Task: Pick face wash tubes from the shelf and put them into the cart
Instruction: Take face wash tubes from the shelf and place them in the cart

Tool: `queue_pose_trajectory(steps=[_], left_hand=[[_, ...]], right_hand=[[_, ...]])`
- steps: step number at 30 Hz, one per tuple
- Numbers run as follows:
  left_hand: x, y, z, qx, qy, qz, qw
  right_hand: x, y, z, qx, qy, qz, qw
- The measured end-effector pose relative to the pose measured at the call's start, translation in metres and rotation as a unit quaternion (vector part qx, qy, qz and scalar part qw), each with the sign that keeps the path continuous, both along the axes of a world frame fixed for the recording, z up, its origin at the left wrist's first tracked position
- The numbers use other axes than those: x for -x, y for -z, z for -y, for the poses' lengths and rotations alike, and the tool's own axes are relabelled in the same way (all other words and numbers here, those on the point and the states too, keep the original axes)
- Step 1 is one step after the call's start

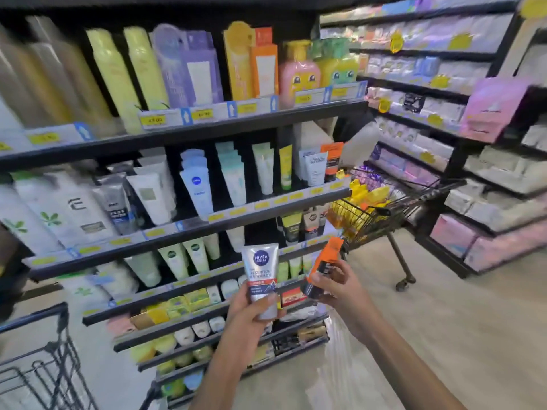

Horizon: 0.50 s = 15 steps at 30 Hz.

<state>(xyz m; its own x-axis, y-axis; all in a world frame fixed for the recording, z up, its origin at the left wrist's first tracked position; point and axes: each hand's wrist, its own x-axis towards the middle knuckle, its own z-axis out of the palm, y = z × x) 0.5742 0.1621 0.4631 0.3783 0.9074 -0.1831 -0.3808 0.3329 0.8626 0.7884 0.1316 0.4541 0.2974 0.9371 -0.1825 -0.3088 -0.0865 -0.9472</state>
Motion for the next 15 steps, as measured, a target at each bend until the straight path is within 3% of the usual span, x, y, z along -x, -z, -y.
queue_pose_trajectory(steps=[3,15], left_hand=[[-0.02,0.004,-0.012,0.016,0.004,-0.01,1.0],[-0.087,0.033,-0.101,0.038,-0.002,0.008,0.999]], right_hand=[[-0.025,-0.002,-0.015,0.001,0.031,0.02,0.999],[-0.121,-0.072,-0.156,-0.048,0.148,0.247,0.956]])
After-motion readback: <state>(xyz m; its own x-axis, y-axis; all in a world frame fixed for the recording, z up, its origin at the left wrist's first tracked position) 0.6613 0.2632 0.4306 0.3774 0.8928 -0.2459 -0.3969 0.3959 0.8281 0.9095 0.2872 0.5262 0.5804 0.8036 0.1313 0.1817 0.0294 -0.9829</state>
